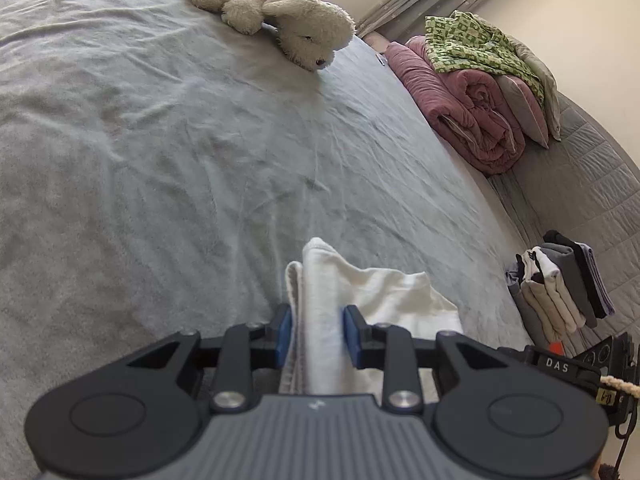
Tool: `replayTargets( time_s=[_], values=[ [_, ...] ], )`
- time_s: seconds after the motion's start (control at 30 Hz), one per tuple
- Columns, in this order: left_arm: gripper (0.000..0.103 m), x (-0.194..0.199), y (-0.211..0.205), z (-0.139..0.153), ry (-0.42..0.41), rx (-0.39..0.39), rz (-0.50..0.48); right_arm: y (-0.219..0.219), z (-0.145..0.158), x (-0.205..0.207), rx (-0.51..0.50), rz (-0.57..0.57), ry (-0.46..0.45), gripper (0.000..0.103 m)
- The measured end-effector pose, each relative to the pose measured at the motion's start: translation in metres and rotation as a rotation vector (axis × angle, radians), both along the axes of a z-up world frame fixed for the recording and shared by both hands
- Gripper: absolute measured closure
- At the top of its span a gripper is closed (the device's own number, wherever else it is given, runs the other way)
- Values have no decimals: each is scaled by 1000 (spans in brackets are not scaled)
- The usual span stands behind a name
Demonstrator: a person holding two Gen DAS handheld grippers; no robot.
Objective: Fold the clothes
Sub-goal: 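Grasp the folded garment with the right gripper beside the left gripper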
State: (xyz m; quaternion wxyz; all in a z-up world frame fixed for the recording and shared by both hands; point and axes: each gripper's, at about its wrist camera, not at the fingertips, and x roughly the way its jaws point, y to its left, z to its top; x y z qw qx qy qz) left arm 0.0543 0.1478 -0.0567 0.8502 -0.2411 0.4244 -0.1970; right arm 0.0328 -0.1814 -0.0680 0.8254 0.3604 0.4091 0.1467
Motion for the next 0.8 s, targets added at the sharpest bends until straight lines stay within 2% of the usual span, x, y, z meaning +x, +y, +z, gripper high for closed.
replayTargets(
  time_s=[0.17, 0.33, 0.43, 0.5, 0.7, 0.8],
  values=[
    [70, -4, -6, 0, -27, 42, -13, 6, 2, 0, -17, 12, -11, 61],
    [71, -7, -11, 1, -54, 79, -14, 24, 4, -3, -119, 43, -85, 59],
    [78, -10, -17, 2, -76, 102, -3, 37, 7, -8, -235, 70, -143, 69],
    [81, -12, -21, 5, -90, 117, 0, 43, 7, -10, -276, 77, -169, 77],
    [82, -13, -21, 7, -109, 136, -10, 44, 11, -10, -292, 70, -208, 80],
    [79, -12, -21, 7, -96, 140, -19, 45, 12, -9, -297, 82, -216, 79]
  ],
)
